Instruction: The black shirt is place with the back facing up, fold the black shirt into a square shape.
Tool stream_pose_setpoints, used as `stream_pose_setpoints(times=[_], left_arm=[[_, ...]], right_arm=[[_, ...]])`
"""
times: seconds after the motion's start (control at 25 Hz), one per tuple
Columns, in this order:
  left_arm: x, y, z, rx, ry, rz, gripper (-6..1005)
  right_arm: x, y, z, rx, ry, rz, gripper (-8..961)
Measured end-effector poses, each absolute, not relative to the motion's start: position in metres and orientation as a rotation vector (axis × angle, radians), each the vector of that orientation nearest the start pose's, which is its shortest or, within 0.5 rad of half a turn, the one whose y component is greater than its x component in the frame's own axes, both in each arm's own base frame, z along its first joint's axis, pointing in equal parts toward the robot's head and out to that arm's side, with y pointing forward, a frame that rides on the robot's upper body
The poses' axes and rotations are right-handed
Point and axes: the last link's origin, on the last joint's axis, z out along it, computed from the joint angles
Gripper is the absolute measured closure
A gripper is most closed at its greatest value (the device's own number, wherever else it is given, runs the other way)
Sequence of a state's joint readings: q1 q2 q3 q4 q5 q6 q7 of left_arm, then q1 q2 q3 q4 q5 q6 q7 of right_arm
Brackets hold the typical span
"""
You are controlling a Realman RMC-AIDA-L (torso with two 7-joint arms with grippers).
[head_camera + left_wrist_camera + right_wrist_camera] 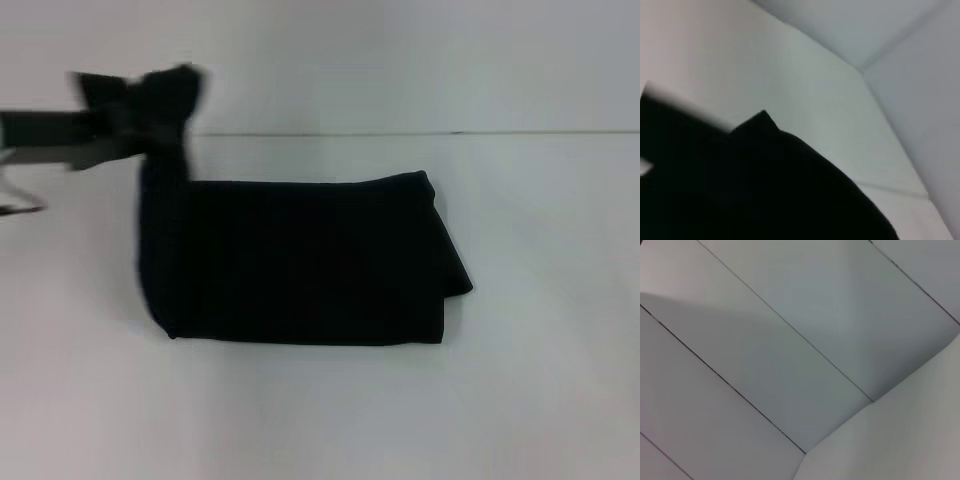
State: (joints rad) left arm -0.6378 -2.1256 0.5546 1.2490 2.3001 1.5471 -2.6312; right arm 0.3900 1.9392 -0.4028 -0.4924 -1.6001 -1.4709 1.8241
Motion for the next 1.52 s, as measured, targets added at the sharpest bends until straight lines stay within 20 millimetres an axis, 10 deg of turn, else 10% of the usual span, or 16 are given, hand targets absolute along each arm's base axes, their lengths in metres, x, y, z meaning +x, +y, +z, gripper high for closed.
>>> stream_pose_setpoints(times=[0.32,0.72,1.04,1.28,1.52], left_arm=[[-0.127,0.401,0.017,-2.366,-1.460,-0.492,946],[-0.084,0.382,-0.107,-2.758,-1.095,-0.046,926],[-0.091,0.378,-0.088,-2.855,-1.049,0.012,797],[-0.123,0.401,-0.035,-2.622,-1.506,-0.384,615],[-0.166,0.405,-0.039,-2.297,-1.963,-0.443,601]], right_arm=[[0.339,0.328,0.109,-1.821,1.320,1.294,270],[0.337,0.333,0.104,-1.836,1.332,1.275,270],[0.342,0.330,0.104,-1.818,1.341,1.259,270],[0.343,0.328,0.103,-1.822,1.351,1.245,270],[0.343,0.328,0.103,-1.822,1.351,1.251,271]])
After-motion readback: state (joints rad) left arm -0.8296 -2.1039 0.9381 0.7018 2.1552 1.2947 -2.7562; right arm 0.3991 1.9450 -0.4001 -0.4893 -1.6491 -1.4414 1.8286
